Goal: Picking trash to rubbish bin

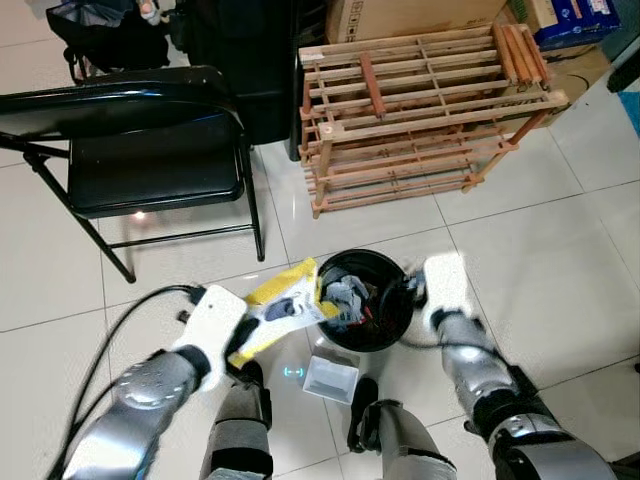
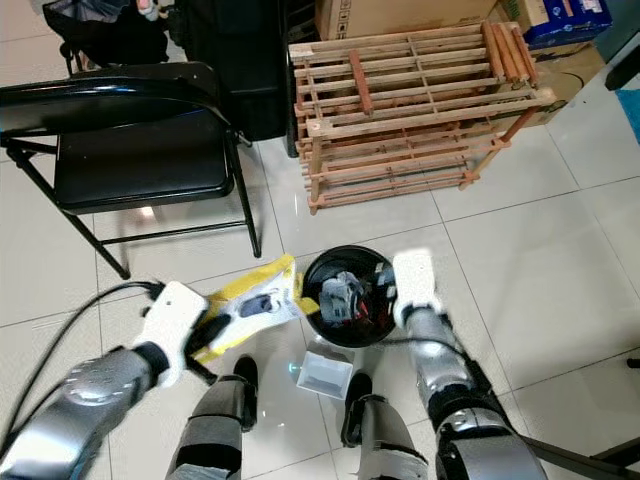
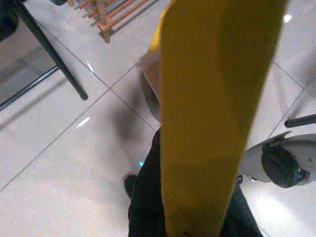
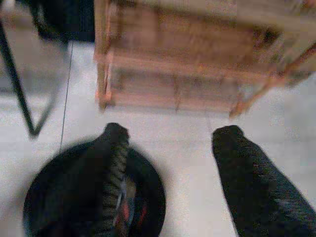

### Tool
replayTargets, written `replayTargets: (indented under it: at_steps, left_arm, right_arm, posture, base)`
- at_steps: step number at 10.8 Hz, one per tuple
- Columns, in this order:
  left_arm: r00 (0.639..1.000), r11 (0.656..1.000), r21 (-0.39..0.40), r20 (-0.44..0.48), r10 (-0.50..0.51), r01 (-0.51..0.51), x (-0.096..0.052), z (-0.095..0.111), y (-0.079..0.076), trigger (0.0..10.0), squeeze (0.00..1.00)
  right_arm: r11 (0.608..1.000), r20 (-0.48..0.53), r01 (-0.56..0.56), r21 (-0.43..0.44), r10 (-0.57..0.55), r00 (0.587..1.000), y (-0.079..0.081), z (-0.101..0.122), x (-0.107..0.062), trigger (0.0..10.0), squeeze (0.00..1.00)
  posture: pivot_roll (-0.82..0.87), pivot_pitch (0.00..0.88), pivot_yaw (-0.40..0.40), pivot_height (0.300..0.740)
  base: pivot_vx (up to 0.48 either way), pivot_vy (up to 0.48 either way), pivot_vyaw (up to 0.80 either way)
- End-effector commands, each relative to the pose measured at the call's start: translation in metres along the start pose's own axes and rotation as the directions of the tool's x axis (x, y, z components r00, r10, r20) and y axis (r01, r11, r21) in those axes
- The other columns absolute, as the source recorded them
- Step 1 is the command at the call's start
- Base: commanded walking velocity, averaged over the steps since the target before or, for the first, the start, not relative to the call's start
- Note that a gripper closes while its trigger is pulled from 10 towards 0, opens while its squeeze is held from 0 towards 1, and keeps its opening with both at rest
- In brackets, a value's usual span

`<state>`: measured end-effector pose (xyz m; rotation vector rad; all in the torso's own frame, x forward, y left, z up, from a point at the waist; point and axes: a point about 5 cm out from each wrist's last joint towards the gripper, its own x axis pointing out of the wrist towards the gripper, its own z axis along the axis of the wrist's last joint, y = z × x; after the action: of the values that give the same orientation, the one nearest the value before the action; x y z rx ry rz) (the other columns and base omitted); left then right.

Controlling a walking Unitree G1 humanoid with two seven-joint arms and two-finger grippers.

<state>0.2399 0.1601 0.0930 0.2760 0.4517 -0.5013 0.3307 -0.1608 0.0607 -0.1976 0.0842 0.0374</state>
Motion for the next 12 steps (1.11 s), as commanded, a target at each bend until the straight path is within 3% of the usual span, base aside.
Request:
replayTargets:
  at_steps: [1,2,4,6,8,10,12]
  left_arm:
    - [0.999,1.0,-0.001,-0.026,-0.022,0.022,0.004,-0.009,-0.006,10.0,0.0]
    - [0.999,0.999,0.003,-0.024,-0.034,0.034,0.014,-0.012,-0.007,10.0,0.0]
    - [0.999,0.999,0.022,0.002,-0.035,0.035,0.037,-0.008,-0.006,10.0,0.0]
    - [1.0,0.999,0.04,0.024,-0.008,0.007,0.053,-0.003,0.001,10.0,0.0]
    - [0.999,0.998,0.057,0.029,0.018,-0.02,0.074,-0.003,0.006,10.0,0.0]
    - [0.999,0.998,0.064,0.025,0.021,-0.022,0.09,-0.006,0.002,10.0,0.0]
    - [1.0,0.998,0.064,0.014,-0.014,0.013,0.104,-0.009,-0.012,10.0,0.0]
  right_arm:
    - [0.999,0.019,0.047,0.023,-0.047,0.999,-0.01,-0.005,-0.008,10.0,1.0]
    - [0.995,0.111,0.09,0.042,-0.094,0.989,-0.019,0.009,-0.015,10.0,1.0]
    - [0.99,0.183,0.128,0.053,-0.135,0.974,-0.03,0.024,-0.041,10.0,1.0]
    - [0.99,0.124,0.126,0.068,-0.134,0.983,-0.03,0.023,-0.065,10.0,1.0]
    - [0.996,0.06,0.08,0.031,-0.081,0.995,-0.031,0.026,-0.103,10.0,1.0]
    - [0.996,-0.03,0.083,0.03,-0.082,0.996,-0.037,0.026,-0.125,10.0,1.0]
    - [0.997,-0.125,-0.033,0.072,0.042,0.991,-0.02,0.03,-0.139,10.0,0.0]
  posture:
    - [0.45,0.379,-0.068,0.74]
    - [0.42,0.368,-0.069,0.74]
    - [0.33,0.335,-0.07,0.74]
    - [0.29,0.321,-0.071,0.74]
    - [0.2,0.299,-0.072,0.74]
    - [0.15,0.297,-0.072,0.74]
    - [0.1,0.311,-0.069,0.74]
  base:
    - [0.0,0.0,0.0]
    - [0.0,0.0,0.0]
    - [0.0,0.0,0.0]
    - [0.0,0.0,0.0]
    - [0.0,0.0,0.0]
    - [0.0,0.0,0.0]
    - [0.0,0.0,0.0]
